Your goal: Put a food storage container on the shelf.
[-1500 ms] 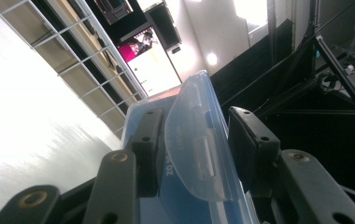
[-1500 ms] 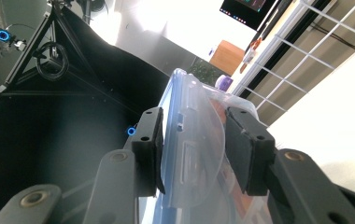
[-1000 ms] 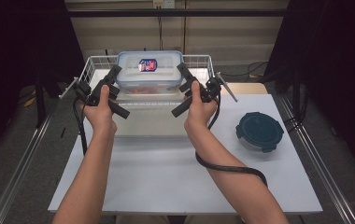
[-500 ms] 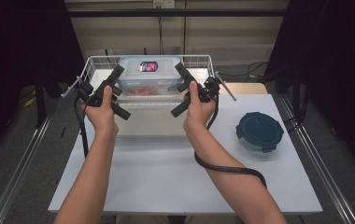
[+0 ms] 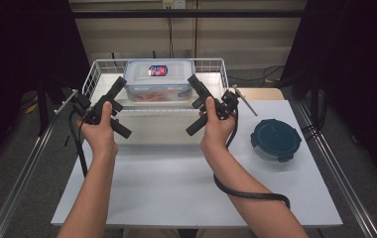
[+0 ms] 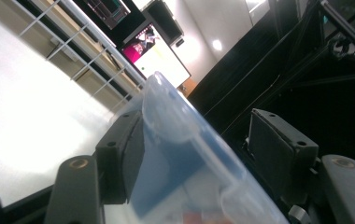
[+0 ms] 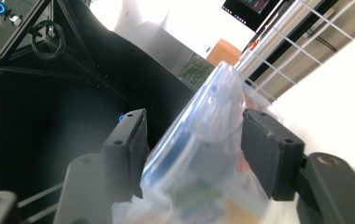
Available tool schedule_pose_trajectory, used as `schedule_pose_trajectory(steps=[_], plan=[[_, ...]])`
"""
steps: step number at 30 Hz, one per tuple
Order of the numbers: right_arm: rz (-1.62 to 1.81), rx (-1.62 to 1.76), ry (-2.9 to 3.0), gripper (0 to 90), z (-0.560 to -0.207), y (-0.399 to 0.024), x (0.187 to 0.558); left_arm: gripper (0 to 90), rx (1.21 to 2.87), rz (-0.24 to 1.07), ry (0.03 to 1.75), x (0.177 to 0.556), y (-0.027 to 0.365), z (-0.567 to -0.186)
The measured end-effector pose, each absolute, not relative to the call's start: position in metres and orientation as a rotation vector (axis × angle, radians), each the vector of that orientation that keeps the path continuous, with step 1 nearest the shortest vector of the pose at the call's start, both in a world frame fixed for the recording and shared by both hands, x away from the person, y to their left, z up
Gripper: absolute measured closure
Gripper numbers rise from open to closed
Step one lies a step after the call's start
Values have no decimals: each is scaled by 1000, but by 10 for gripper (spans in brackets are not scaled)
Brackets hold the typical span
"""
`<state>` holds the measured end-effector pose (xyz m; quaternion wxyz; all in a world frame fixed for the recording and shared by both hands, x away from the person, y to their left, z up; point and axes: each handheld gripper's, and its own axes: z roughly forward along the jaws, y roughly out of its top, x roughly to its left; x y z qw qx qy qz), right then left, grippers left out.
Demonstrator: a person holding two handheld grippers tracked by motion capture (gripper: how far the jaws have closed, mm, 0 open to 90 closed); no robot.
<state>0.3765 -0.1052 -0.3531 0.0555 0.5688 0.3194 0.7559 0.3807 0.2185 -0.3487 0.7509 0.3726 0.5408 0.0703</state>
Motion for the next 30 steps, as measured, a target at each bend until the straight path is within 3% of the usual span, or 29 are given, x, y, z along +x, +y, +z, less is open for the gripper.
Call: schedule_pose_trajectory(steps=[3, 7, 12, 15, 22, 30], plan=[[2317, 1730, 978, 503, -357, -110, 366, 494, 828, 156, 1169, 370, 220, -352], [2309, 1736, 1014, 676, -362, -112, 358, 707, 846, 137, 1168, 360, 219, -356], [2305, 1744, 1082, 795, -368, -110, 359, 776, 882, 128, 1158, 362, 211, -356], [2292, 1727, 1110, 821, -367, -108, 362, 810, 887, 127, 1159, 367, 206, -357], [2307, 1728, 1115, 812, -365, -107, 367, 820, 874, 136, 1169, 372, 203, -357], [2352, 1722, 1122, 651, -370, -113, 360, 593, 893, 146, 1141, 361, 200, -359]])
